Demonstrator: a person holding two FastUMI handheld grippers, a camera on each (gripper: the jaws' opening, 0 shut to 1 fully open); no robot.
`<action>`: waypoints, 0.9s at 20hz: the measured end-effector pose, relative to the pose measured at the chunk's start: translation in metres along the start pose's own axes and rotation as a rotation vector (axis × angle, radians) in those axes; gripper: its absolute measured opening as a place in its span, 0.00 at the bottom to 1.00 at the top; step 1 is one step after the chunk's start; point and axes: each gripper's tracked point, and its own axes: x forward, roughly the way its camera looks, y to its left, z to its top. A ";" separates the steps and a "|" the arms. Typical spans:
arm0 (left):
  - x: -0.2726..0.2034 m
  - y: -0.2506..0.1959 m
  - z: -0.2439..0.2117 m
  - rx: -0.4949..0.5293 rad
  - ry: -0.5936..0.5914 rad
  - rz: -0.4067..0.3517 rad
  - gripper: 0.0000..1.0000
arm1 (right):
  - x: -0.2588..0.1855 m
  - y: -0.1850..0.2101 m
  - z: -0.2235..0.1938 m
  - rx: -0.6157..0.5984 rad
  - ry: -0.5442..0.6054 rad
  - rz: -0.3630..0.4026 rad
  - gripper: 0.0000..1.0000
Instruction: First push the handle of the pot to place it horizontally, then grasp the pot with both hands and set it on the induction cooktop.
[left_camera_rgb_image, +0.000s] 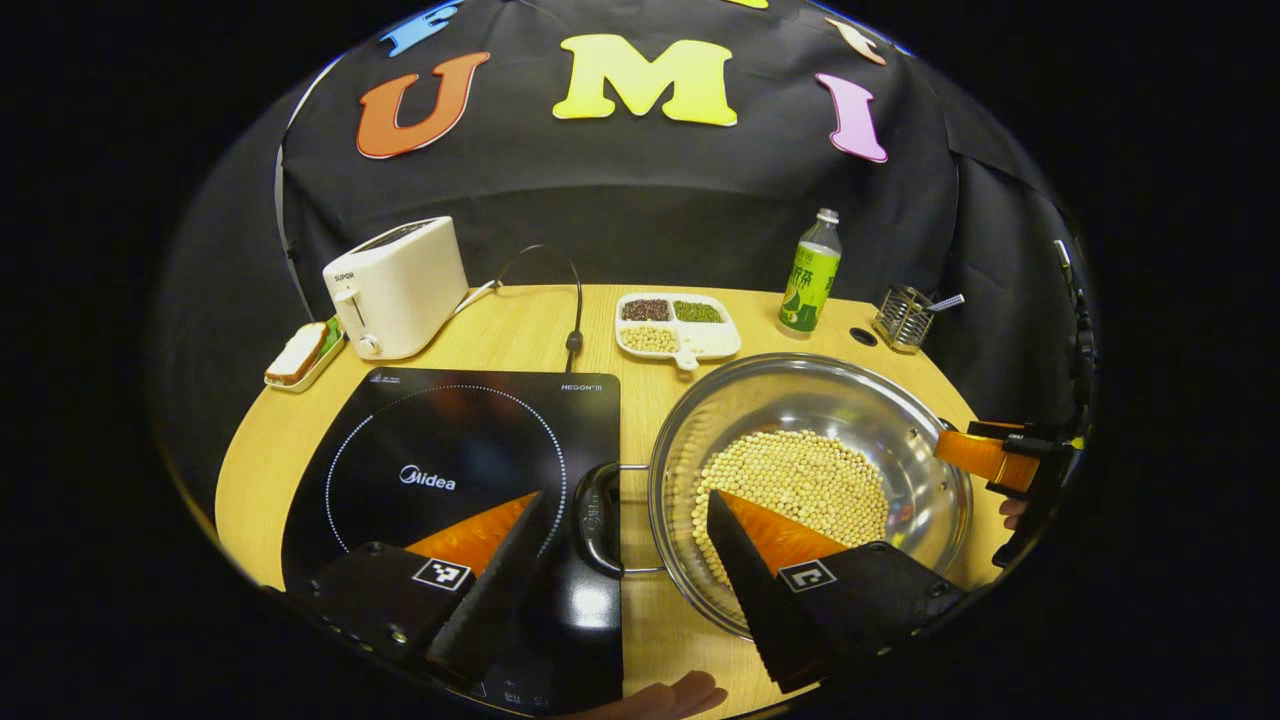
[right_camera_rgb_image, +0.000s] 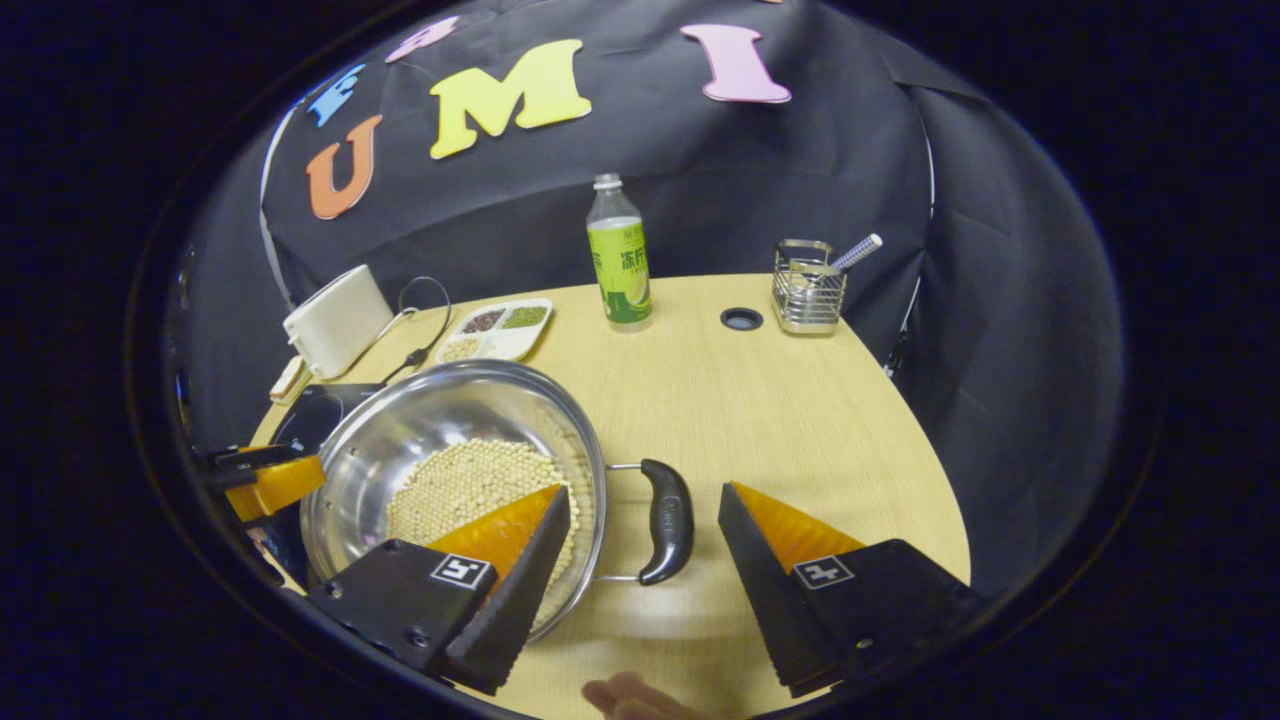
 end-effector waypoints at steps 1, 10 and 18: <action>0.001 0.000 0.001 -0.002 -0.001 -0.004 0.96 | 0.003 0.001 -0.002 0.002 0.007 0.008 0.92; 0.022 0.004 -0.008 -0.028 0.050 -0.021 0.80 | 0.017 0.006 -0.008 0.013 0.041 0.006 0.82; 0.024 0.004 -0.005 -0.079 0.080 -0.070 0.58 | 0.016 0.005 -0.012 0.020 0.089 -0.033 0.67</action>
